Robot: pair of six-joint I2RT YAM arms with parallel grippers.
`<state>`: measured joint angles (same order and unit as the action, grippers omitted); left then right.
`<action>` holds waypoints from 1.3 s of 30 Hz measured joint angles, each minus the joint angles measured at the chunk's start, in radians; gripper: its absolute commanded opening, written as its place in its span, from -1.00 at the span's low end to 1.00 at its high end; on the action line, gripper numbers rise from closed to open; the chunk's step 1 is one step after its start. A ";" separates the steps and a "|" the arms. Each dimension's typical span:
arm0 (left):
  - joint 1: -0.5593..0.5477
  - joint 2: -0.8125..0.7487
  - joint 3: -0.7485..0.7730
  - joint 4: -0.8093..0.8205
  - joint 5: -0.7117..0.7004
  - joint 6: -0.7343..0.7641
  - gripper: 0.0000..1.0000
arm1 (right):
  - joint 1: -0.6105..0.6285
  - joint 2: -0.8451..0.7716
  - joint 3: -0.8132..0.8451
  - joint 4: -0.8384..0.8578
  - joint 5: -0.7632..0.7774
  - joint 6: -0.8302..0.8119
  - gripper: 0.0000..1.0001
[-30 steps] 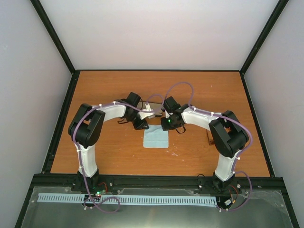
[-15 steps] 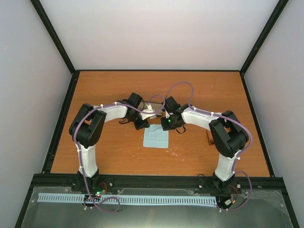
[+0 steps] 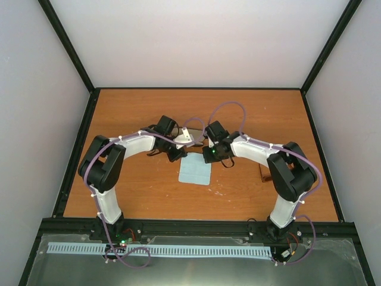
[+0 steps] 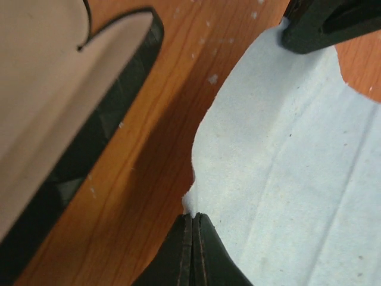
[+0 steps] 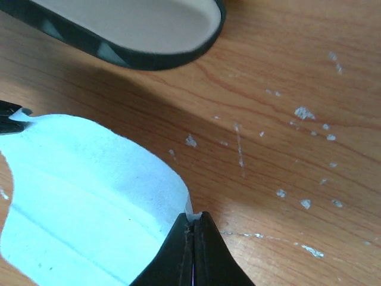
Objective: Organize the sunglasses
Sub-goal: Fold the glasses cleaning cloth at the center of the board.
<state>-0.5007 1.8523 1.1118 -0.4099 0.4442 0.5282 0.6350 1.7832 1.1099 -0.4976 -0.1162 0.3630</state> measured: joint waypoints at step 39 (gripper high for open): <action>-0.001 -0.129 -0.123 -0.017 0.071 -0.002 -0.96 | 0.023 -0.092 -0.148 0.049 -0.149 -0.011 -0.94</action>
<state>-0.5018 1.7229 0.9890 -0.4271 0.5148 0.5262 0.6579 1.6909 0.9615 -0.4488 -0.2653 0.3515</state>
